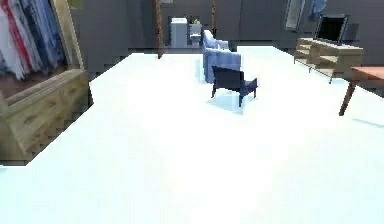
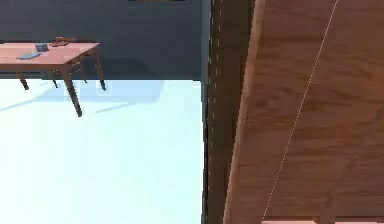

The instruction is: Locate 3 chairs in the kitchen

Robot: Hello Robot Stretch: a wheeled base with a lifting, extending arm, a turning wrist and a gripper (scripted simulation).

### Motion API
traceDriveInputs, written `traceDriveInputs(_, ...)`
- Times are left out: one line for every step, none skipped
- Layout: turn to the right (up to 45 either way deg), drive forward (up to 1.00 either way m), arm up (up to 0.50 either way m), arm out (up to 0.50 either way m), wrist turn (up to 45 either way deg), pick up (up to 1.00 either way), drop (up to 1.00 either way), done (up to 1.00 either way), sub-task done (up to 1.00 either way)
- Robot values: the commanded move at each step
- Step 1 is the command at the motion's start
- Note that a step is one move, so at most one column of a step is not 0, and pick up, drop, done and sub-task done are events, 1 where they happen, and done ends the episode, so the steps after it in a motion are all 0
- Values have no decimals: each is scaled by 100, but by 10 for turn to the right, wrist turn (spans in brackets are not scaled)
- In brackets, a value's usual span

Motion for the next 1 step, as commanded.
traceDriveInputs(-450,0,0,0,0,0,0,0,0)
